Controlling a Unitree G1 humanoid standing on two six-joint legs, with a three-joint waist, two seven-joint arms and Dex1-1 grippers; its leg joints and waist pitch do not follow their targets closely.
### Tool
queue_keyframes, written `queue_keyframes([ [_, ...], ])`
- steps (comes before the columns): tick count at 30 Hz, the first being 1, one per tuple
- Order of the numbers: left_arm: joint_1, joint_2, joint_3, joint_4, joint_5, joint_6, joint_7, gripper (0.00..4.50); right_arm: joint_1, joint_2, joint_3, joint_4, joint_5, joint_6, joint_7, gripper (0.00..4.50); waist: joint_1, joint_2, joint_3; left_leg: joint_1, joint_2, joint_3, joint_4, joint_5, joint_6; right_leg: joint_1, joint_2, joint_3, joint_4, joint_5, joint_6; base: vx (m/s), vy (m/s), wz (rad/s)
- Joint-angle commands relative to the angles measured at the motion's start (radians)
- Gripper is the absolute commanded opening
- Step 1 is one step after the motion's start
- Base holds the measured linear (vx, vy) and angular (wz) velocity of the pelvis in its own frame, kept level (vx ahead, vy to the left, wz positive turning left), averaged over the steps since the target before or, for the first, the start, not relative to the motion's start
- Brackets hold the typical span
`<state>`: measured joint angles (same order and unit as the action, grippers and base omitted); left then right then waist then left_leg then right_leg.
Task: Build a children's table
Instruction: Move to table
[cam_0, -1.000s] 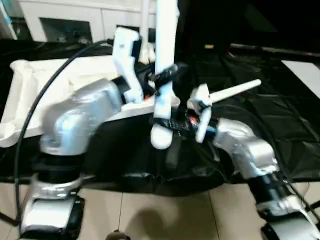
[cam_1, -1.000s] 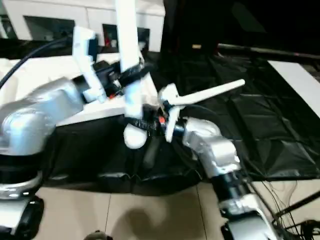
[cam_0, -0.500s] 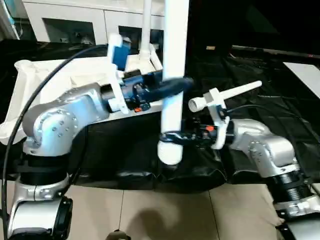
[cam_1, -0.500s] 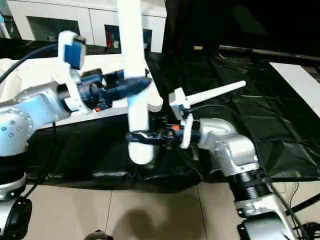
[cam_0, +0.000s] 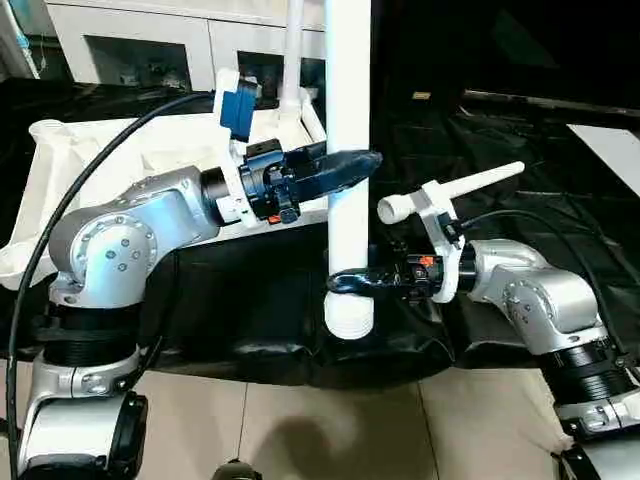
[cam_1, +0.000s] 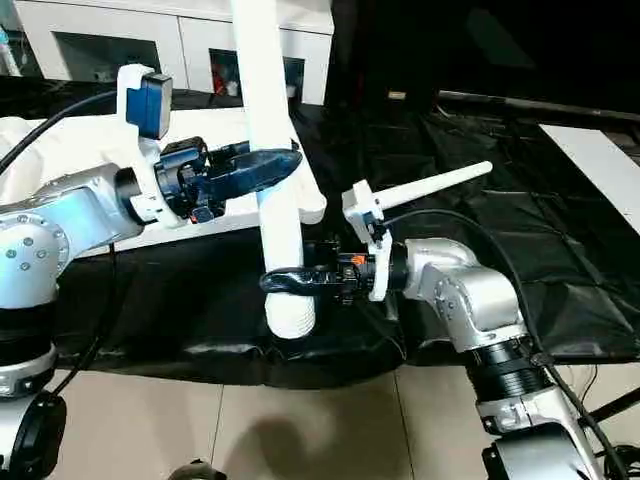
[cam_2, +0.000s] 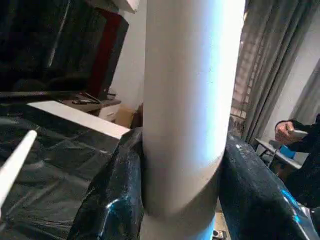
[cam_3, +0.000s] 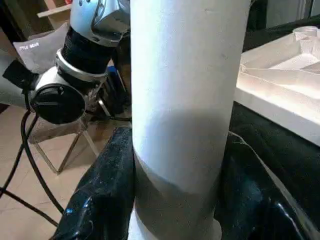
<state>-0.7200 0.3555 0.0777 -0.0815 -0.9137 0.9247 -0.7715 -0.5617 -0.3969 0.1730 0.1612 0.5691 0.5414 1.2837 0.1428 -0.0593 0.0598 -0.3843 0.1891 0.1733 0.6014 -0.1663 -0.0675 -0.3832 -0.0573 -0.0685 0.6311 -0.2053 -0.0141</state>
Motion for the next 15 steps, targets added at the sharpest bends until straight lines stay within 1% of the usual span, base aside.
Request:
queue_keyframes([
  [1, -0.031, -0.006, 0.034, 0.017, -0.019, -0.001, 0.021, 1.79, -0.016, -0.012, 0.016, -0.018, -0.016, -0.007, 0.033, 1.85, -0.001, 0.009, -0.071, 0.023, 0.045, -0.014, -0.069, -0.152, -0.025, 0.044, -0.087, 0.051, -0.068, -0.137, -0.182, 0.0, 0.0, 0.0],
  [3, -0.031, -0.009, 0.036, 0.019, -0.022, 0.0, 0.023, 1.79, -0.017, -0.012, 0.016, -0.018, -0.019, -0.01, 0.032, 1.85, -0.002, 0.009, -0.072, 0.022, 0.044, -0.013, -0.068, -0.146, -0.023, 0.045, -0.087, 0.051, -0.067, -0.124, -0.186, 0.0, 0.0, 0.0],
  [6, -0.032, -0.011, 0.037, 0.02, -0.009, -0.009, 0.033, 1.79, -0.026, 0.008, 0.006, 0.008, -0.06, -0.067, -0.024, 1.85, -0.001, 0.009, -0.072, 0.023, 0.044, -0.013, -0.067, -0.146, -0.024, 0.044, -0.087, 0.051, -0.067, -0.125, -0.187, 0.0, 0.0, 0.0],
  [7, -0.033, -0.012, 0.036, 0.022, 0.002, -0.017, 0.042, 1.79, -0.03, 0.018, 0.0, 0.02, -0.067, -0.081, -0.041, 2.2, -0.003, 0.009, -0.072, 0.023, 0.045, -0.013, -0.068, -0.146, -0.025, 0.043, -0.087, 0.051, -0.066, -0.122, -0.19, 0.0, 0.0, 0.0],
  [8, -0.034, -0.013, 0.035, 0.024, 0.01, -0.022, 0.048, 1.79, -0.033, 0.024, -0.004, 0.027, -0.07, -0.089, -0.051, 2.41, -0.004, 0.009, -0.071, 0.023, 0.045, -0.013, -0.068, -0.15, -0.026, 0.042, -0.088, 0.051, -0.067, -0.126, -0.191, 0.0, 0.0, 0.0],
  [9, -0.039, -0.005, 0.022, 0.02, 0.053, -0.051, 0.062, 1.79, -0.045, 0.045, -0.023, 0.043, -0.067, -0.1, -0.085, 2.55, -0.004, 0.009, -0.072, 0.024, 0.044, -0.013, -0.068, -0.151, -0.026, 0.044, -0.088, 0.051, -0.068, -0.13, -0.191, 0.0, 0.0, 0.0],
  [10, -0.04, -0.001, 0.011, 0.016, 0.08, -0.068, 0.07, 1.79, -0.049, 0.056, -0.034, 0.049, -0.064, -0.105, -0.102, 2.55, -0.004, 0.008, -0.071, 0.023, 0.046, -0.014, -0.069, -0.151, -0.029, 0.043, -0.088, 0.051, -0.067, -0.131, -0.184, 0.0, 0.0, 0.0],
  [11, -0.042, 0.0, 0.002, 0.009, 0.103, -0.082, 0.082, 1.79, -0.052, 0.066, -0.04, 0.049, -0.06, -0.104, -0.115, 2.55, -0.005, 0.009, -0.071, 0.025, 0.047, -0.015, -0.07, -0.148, -0.031, 0.043, -0.087, 0.051, -0.067, -0.132, -0.179, 0.0, 0.0, 0.0],
  [12, -0.044, -0.006, 0.001, 0.002, 0.114, -0.09, 0.1, 1.78, -0.055, 0.077, -0.045, 0.049, -0.064, -0.113, -0.136, 2.72, -0.005, 0.009, -0.071, 0.025, 0.046, -0.014, -0.069, -0.146, -0.031, 0.043, -0.088, 0.051, -0.067, -0.131, -0.178, 0.0, 0.0, 0.0],
  [14, -0.045, -0.011, 0.0, -0.004, 0.125, -0.095, 0.118, 1.77, -0.056, 0.085, -0.046, 0.048, -0.069, -0.118, -0.153, 2.89, -0.004, 0.01, -0.072, 0.026, 0.047, -0.013, -0.069, -0.138, -0.032, 0.041, -0.087, 0.052, -0.064, -0.112, -0.178, 0.0, 0.0, 0.0],
  [15, -0.039, -0.004, -0.022, -0.016, 0.165, -0.11, 0.137, 1.77, -0.056, 0.093, -0.04, 0.059, -0.093, -0.13, -0.18, 2.89, -0.004, 0.008, -0.073, 0.025, 0.047, -0.013, -0.069, -0.132, -0.03, 0.043, -0.086, 0.051, -0.062, -0.096, -0.182, 0.0, 0.0, 0.0],
])
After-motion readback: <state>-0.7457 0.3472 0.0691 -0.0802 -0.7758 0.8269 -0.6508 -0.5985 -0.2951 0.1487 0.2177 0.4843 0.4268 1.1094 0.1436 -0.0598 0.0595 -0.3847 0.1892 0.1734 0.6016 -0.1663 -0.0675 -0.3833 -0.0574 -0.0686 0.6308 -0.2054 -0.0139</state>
